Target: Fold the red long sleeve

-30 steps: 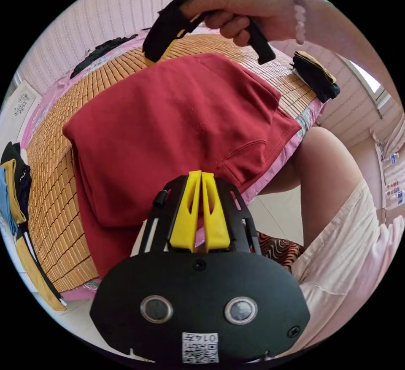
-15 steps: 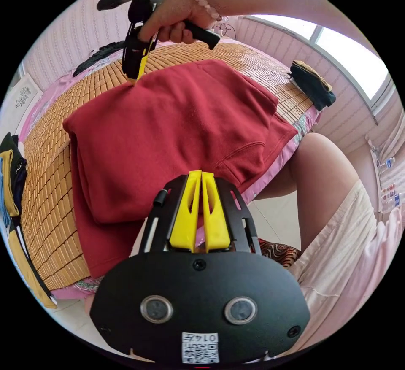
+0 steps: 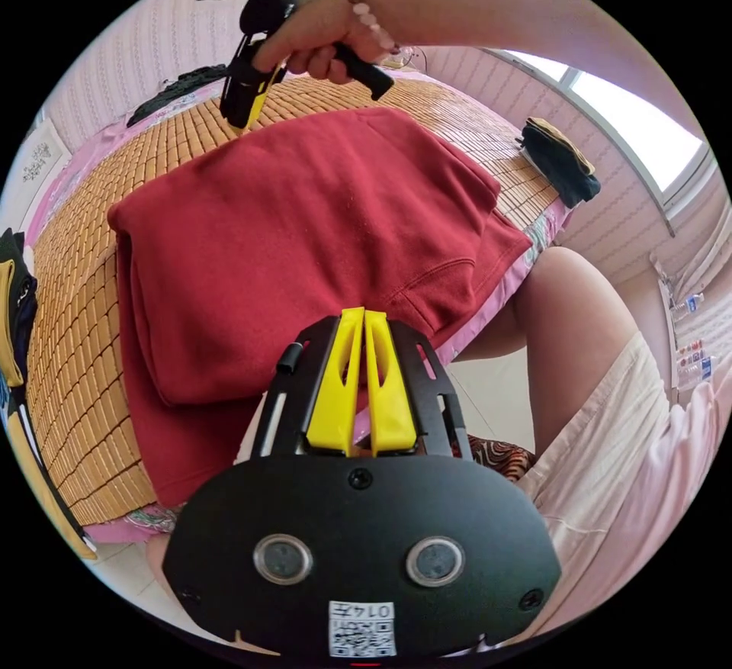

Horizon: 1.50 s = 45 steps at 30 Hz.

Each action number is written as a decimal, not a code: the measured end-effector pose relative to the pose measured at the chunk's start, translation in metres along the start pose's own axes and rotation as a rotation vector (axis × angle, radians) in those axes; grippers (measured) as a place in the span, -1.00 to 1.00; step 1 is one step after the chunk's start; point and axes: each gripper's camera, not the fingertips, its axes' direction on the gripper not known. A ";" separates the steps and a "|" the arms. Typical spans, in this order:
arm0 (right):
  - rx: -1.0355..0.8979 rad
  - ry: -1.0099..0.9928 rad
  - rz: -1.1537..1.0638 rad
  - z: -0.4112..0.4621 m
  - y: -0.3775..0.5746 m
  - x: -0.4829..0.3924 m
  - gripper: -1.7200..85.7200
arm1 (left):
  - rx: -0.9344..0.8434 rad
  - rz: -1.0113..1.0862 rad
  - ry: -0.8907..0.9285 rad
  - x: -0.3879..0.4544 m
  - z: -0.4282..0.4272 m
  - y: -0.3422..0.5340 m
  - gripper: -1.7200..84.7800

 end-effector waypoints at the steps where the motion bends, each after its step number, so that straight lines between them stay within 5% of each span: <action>1: -0.020 -0.022 0.000 0.010 0.002 0.003 -0.97 | 0.001 0.007 -0.019 0.004 0.000 -0.001 -0.98; 4: 0.026 -0.139 0.137 0.028 0.006 0.026 -0.97 | -0.019 0.025 -0.047 0.010 -0.001 -0.006 -0.98; 14: -0.050 -0.108 0.014 0.062 0.026 0.011 -0.97 | 0.038 -0.027 0.061 0.012 -0.023 -0.016 -0.98; 19: 0.076 -0.237 0.198 0.095 0.058 0.035 -0.97 | 0.005 0.017 -0.051 0.032 -0.007 -0.002 -0.98; 24: 0.299 -0.323 0.316 0.078 0.194 0.055 -0.95 | 0.034 0.070 0.040 0.037 -0.019 -0.006 -0.97; 31: 0.146 -0.279 0.726 0.155 0.370 0.067 -0.63 | 0.136 0.229 0.153 0.091 -0.025 -0.036 -0.70; 39: 0.256 -0.691 0.766 0.236 0.424 0.073 -0.93 | 0.128 0.501 0.043 0.153 -0.032 -0.056 -0.55; 43: 0.349 -0.581 0.729 0.231 0.440 0.068 -0.93 | 0.090 0.595 0.011 0.172 -0.028 -0.062 -0.53; 45: 0.276 -0.374 0.786 0.245 0.446 0.071 -0.87 | 0.083 0.568 0.017 0.173 -0.025 -0.065 -0.52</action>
